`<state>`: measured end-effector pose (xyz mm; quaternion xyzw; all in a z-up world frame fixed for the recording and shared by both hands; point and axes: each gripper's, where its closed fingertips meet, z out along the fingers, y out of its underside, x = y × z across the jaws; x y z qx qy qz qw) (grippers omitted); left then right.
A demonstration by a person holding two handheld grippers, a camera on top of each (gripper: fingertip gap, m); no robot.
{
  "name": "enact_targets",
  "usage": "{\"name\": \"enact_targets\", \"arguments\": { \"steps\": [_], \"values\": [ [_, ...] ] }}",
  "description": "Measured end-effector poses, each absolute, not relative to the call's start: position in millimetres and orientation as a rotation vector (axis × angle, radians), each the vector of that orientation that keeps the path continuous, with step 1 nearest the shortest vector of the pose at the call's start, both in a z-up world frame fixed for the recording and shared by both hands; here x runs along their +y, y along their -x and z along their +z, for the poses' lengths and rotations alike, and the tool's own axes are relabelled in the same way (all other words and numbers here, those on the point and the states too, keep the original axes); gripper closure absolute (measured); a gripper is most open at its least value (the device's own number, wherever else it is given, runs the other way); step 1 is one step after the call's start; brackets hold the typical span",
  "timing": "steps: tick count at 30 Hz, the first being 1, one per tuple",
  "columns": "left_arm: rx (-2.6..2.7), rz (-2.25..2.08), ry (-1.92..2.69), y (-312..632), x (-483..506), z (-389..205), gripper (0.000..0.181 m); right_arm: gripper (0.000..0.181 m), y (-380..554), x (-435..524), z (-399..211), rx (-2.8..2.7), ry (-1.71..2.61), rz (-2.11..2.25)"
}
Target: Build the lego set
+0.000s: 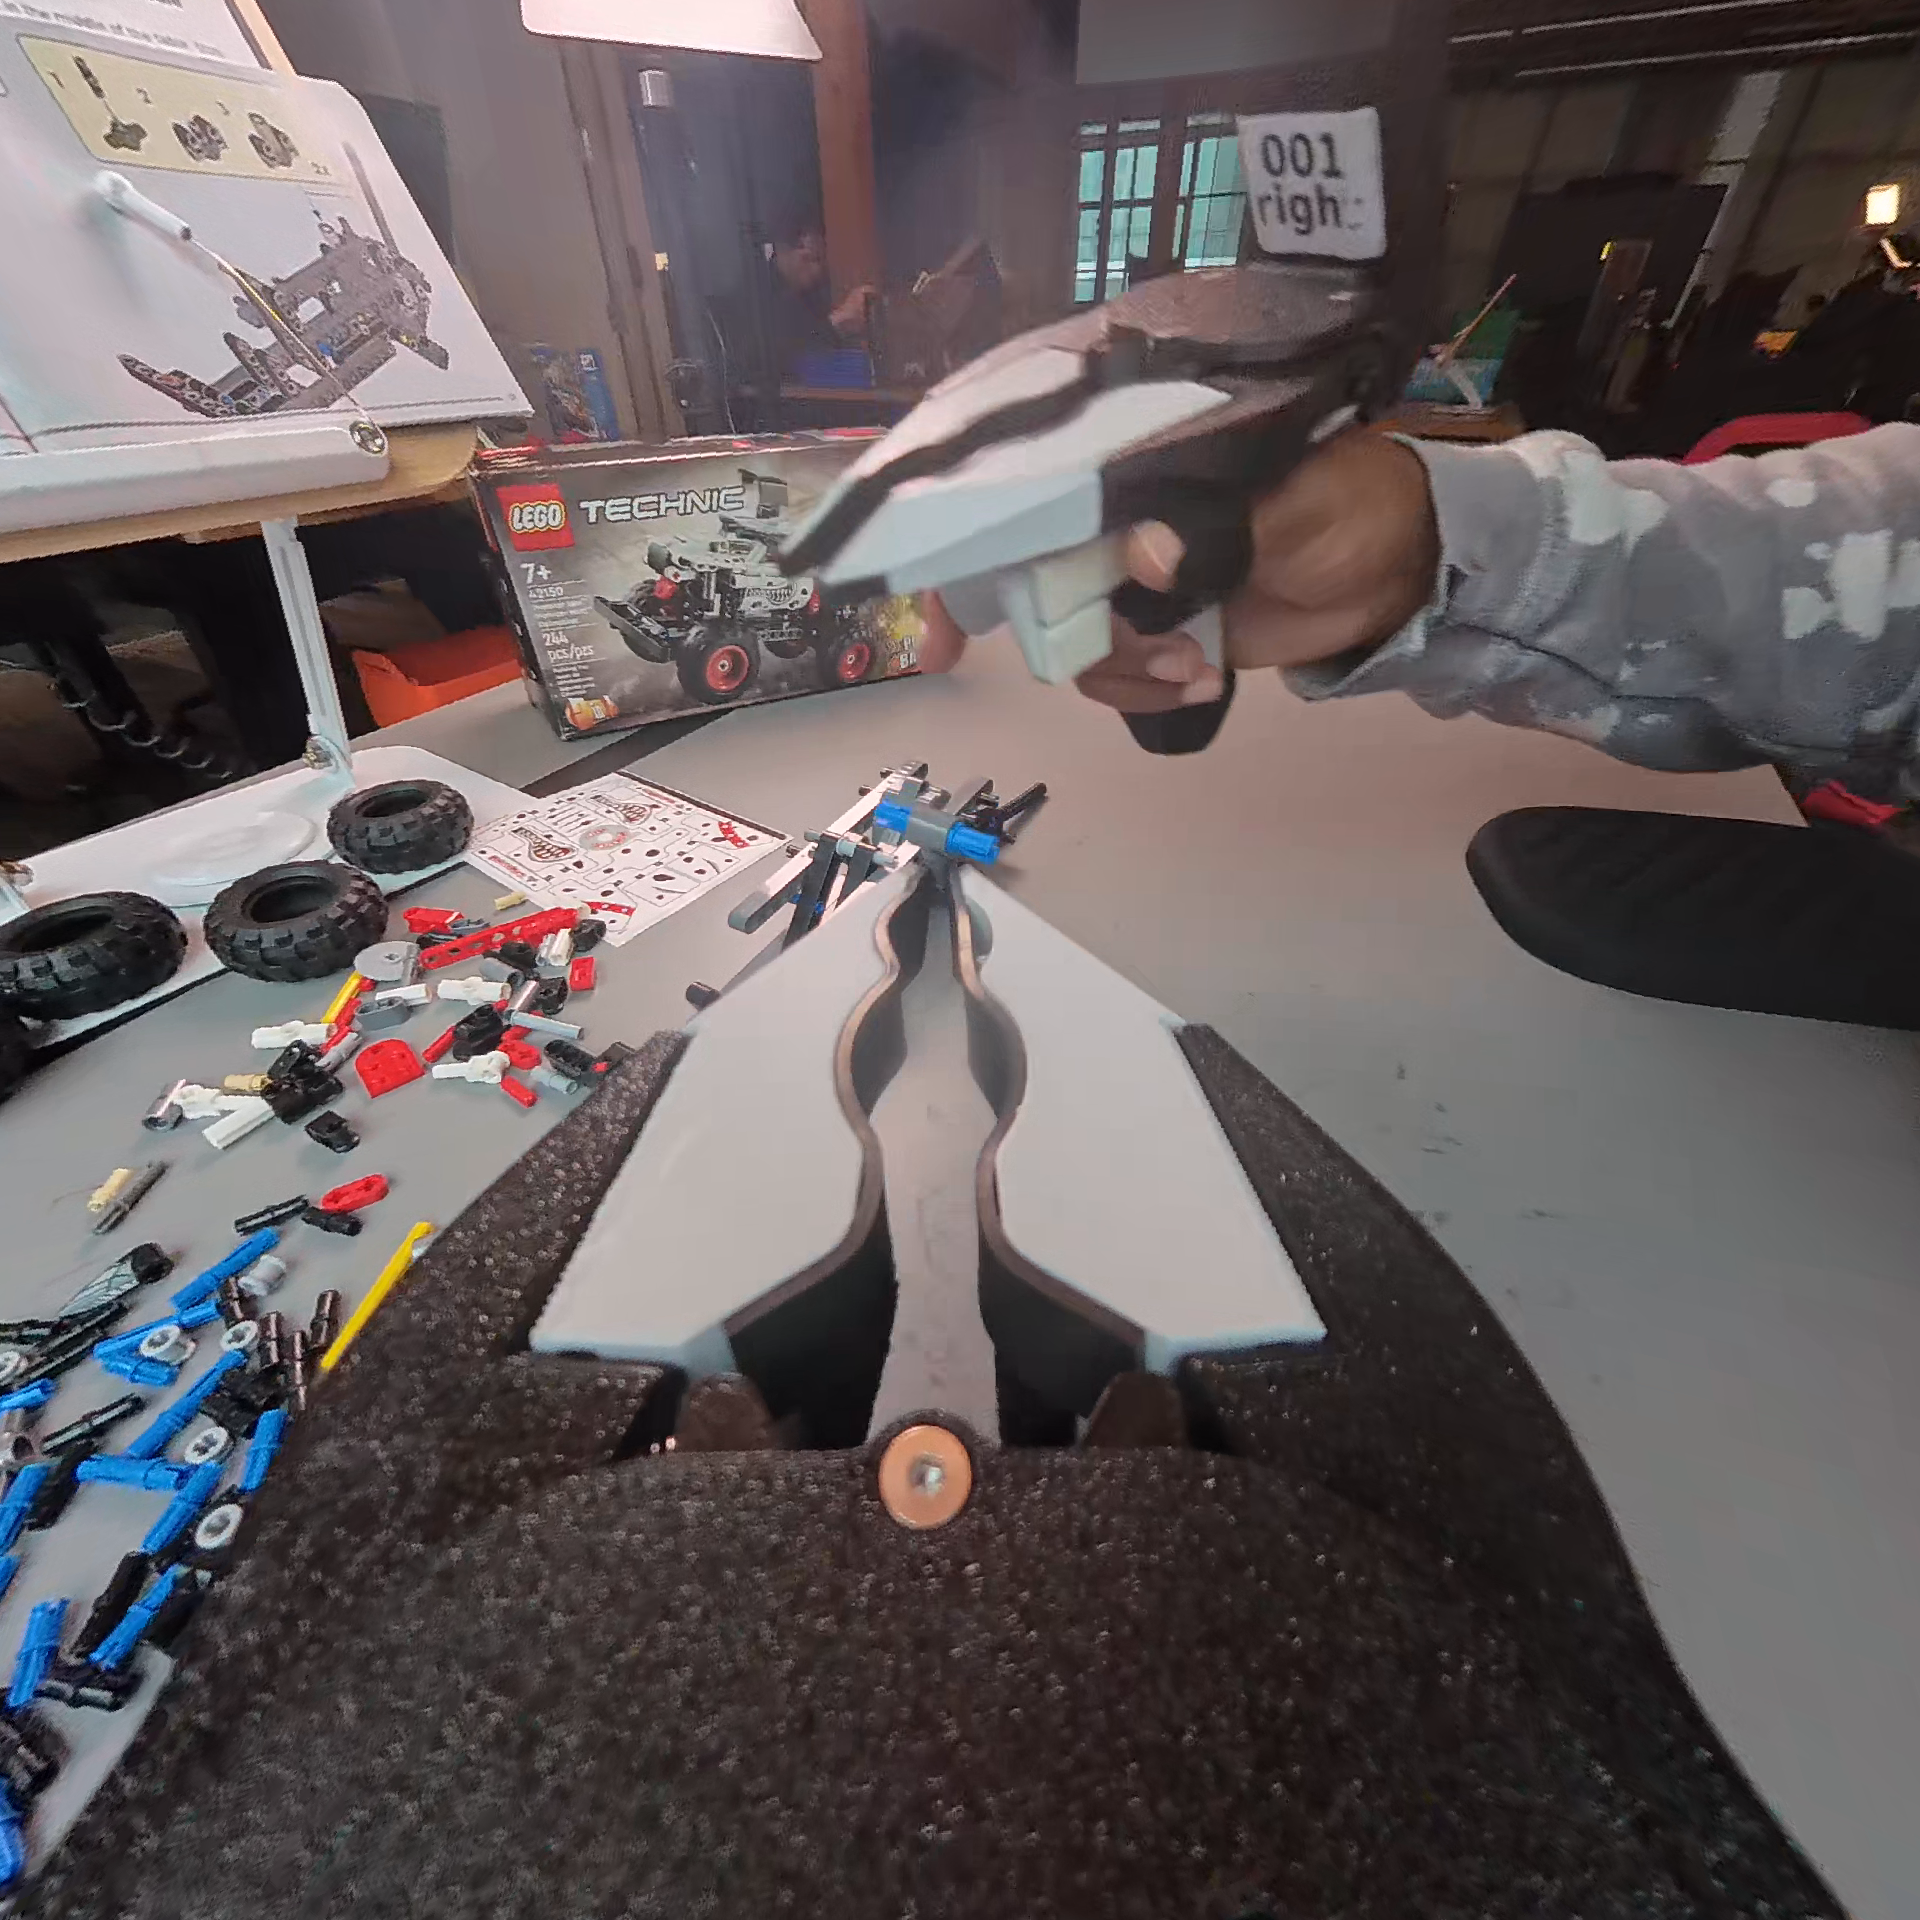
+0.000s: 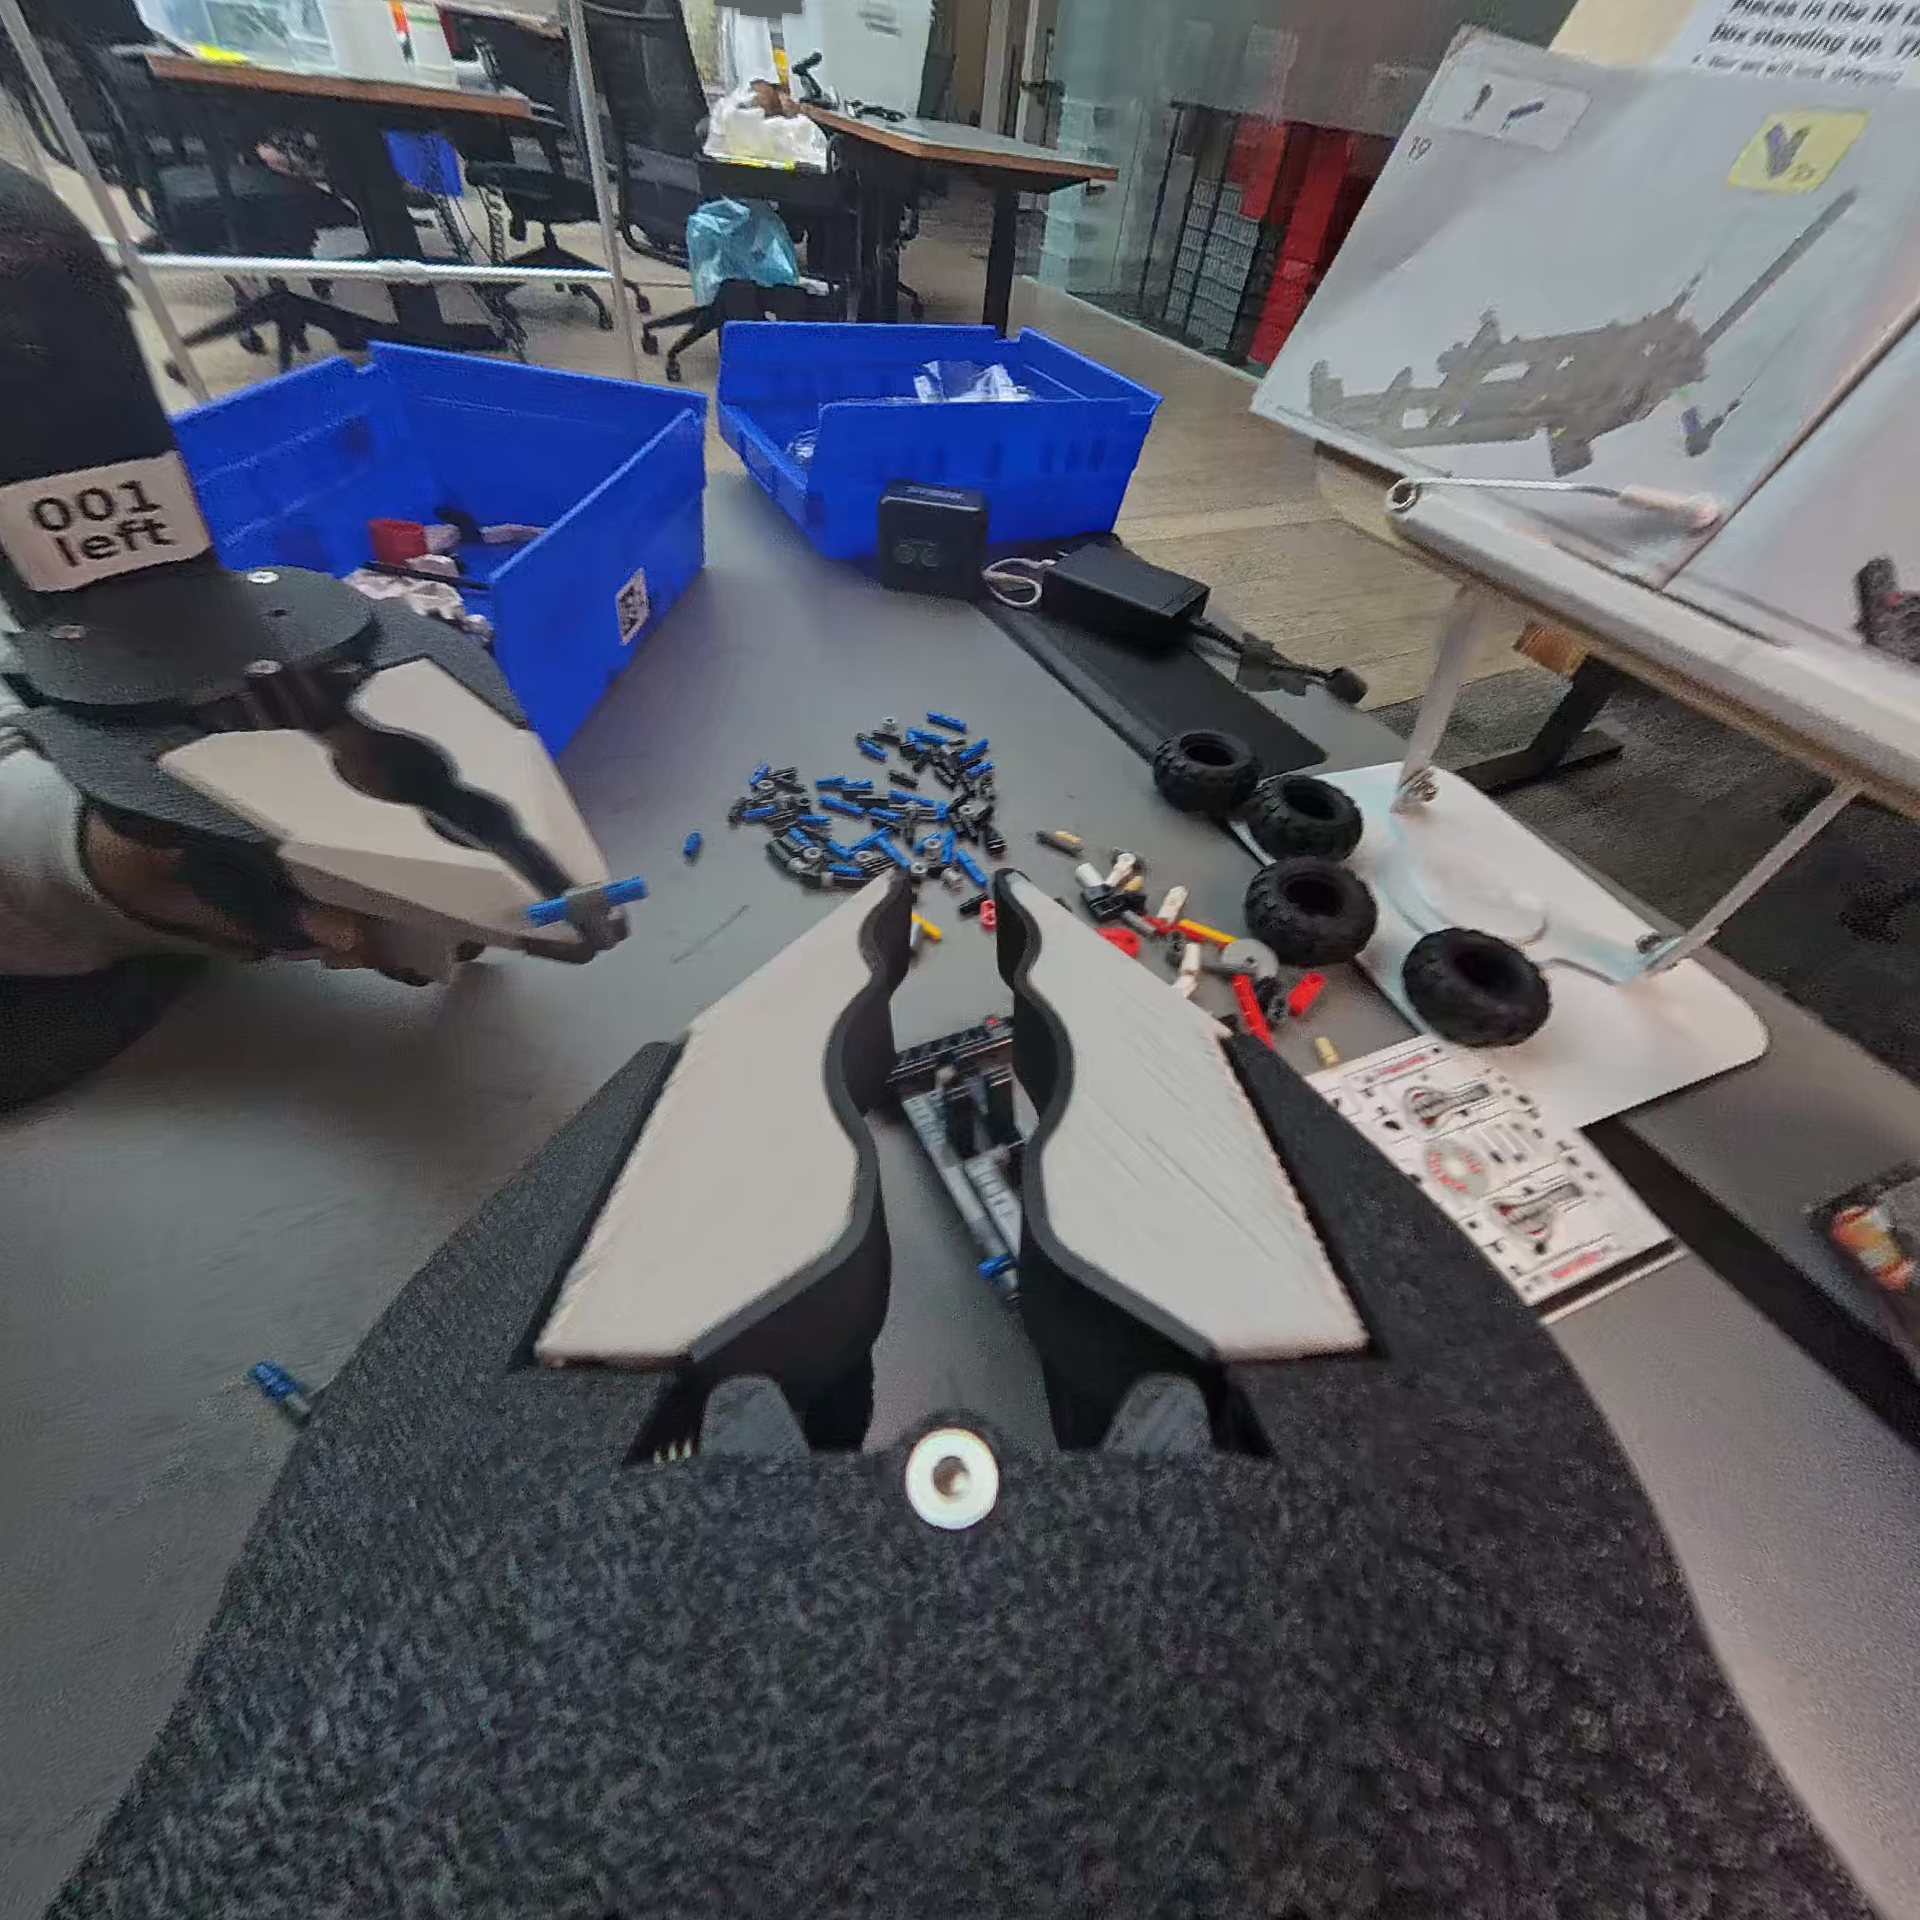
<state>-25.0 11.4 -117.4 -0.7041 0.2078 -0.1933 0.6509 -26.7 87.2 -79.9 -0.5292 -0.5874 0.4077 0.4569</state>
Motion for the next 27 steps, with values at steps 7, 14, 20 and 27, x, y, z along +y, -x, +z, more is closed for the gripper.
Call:
{"name": "enact_targets", "arguments": {
  "steps": [7, 14, 20, 27],
  "values": [
    [0.508, -0.386, 1.612, 21, 12, -123, 0.176, 0.166, -2, 38, -102, -1.212, 1.330, 1.304],
    [0.532, -0.315, 1.612, 22, 13, -124, 0.176, 0.165, -3, 33, -118, -1.135, 1.344, 1.434],
    [0.585, -0.257, 1.608, 18, 13, -129, 0.177, 0.164, -2, 18, -118, -1.175, 1.324, 1.465],
    [0.725, -0.145, 1.593, 5, 9, -137, 0.177, 0.159, -2, 10, -117, -1.176, 1.381, 1.589]
  ]
}}
